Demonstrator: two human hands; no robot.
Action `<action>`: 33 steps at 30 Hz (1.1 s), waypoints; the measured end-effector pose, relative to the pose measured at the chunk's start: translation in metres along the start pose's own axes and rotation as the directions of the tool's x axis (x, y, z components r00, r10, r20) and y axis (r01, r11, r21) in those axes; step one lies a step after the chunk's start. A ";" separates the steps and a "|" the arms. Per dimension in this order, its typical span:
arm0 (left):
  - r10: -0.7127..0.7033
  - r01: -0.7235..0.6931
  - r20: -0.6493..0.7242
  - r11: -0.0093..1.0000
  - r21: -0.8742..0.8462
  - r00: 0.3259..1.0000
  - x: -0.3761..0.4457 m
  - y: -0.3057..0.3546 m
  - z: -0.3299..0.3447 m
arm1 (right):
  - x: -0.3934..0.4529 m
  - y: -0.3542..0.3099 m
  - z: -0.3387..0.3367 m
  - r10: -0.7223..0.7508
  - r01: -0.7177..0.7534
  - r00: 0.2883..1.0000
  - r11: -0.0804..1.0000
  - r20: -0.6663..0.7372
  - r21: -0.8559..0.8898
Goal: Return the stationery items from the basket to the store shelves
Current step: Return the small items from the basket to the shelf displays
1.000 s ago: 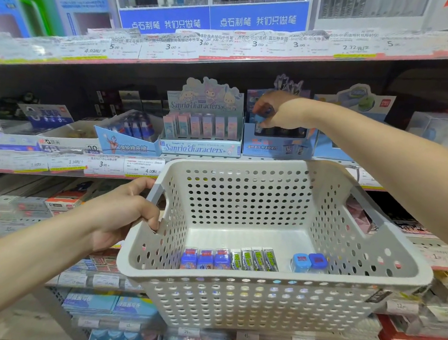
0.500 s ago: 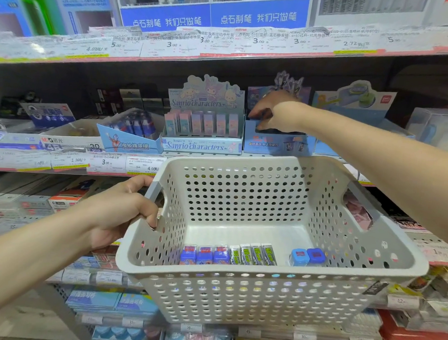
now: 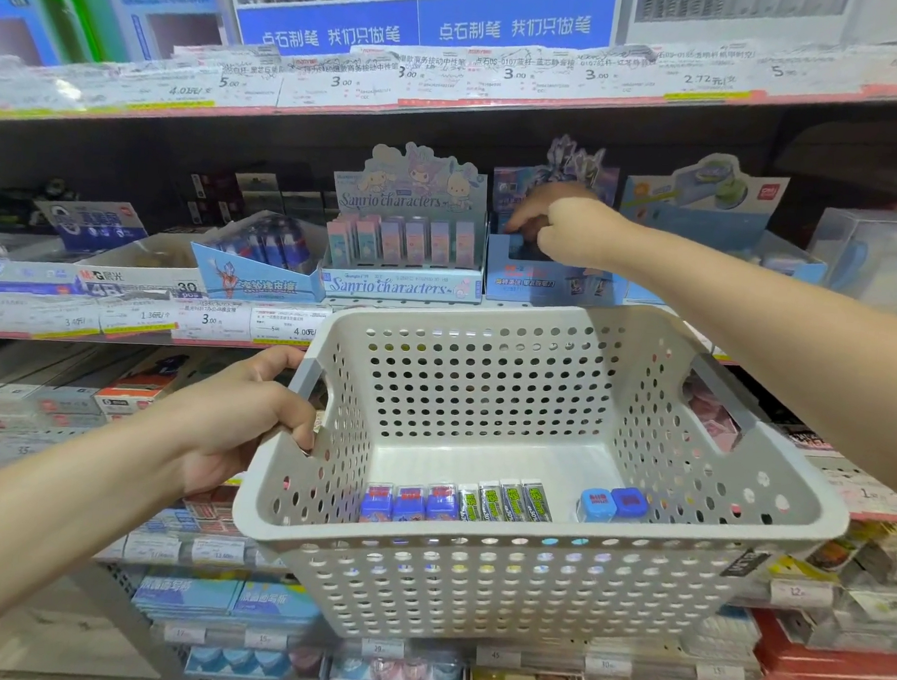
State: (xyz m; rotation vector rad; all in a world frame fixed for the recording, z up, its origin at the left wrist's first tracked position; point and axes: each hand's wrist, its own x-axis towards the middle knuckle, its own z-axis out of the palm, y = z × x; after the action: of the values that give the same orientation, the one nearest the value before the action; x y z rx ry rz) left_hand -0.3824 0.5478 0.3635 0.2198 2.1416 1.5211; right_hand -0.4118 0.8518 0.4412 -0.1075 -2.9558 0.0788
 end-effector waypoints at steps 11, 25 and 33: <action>0.021 -0.021 0.023 1.000 -0.004 1.000 -0.002 0.003 0.000 | -0.032 0.008 0.004 -0.035 0.124 0.958 0.945 -0.285 0.302; 0.013 -0.013 0.021 1.000 -0.013 1.000 0.004 -0.002 -0.001 | -0.084 -0.013 0.053 -0.197 0.208 0.806 0.977 0.558 0.045; 0.002 -0.002 0.028 1.000 0.007 1.000 0.004 -0.003 0.000 | -0.103 -0.030 0.102 -0.043 0.397 0.659 0.868 0.751 -0.299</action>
State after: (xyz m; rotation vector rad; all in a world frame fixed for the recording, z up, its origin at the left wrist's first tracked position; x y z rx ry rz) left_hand -0.3854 0.5479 0.3599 0.2444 2.1259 1.5030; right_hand -0.3320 0.8094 0.3241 0.3271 -3.6877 -0.7879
